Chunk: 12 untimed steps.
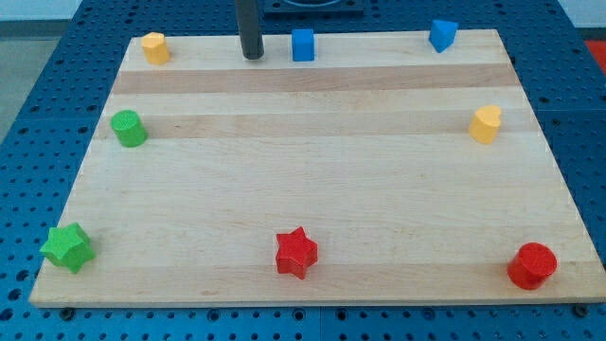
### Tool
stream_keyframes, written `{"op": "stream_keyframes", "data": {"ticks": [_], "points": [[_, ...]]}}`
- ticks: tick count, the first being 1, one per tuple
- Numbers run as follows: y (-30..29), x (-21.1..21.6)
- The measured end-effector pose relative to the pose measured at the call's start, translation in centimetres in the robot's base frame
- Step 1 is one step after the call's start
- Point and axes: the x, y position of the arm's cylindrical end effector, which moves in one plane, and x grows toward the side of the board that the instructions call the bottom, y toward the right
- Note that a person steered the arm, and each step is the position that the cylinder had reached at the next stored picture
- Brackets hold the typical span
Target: Push the blue cube into the blue triangle
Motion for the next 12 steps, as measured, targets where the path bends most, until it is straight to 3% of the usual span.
{"op": "stream_keyframes", "data": {"ticks": [2, 7, 10, 12], "points": [[5.6, 0.0], [6.9, -2.5], [16.2, 0.0], [17.8, -0.6]]}}
